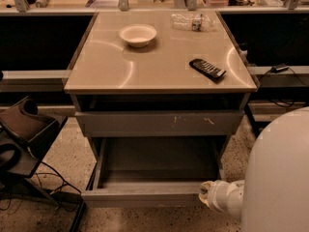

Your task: Open middle drawer

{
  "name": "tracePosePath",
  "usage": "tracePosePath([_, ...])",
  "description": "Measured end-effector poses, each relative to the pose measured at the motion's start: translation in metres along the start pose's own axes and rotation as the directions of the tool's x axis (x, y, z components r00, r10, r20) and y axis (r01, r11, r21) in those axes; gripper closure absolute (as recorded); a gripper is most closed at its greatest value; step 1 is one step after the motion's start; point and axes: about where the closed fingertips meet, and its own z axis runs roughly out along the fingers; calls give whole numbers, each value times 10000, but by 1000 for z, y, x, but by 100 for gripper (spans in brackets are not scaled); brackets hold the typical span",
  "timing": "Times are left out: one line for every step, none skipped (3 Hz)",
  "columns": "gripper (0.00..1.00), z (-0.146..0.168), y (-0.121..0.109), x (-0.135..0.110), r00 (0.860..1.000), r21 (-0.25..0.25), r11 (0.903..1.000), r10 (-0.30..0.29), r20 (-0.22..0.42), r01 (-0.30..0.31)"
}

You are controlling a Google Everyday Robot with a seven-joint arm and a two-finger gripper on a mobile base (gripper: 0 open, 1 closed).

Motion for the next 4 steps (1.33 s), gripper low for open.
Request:
tracePosePath([100,0,0,0,10000,0,10000,0,0,0])
tracePosePath([100,-2,-1,-1,10000,0,10000,0,0,0])
tracePosePath([100,-9,16,9,10000,-58,10000,-16,12,16])
tracePosePath([100,-10,15,9,10000,-58,10000,-16,12,16])
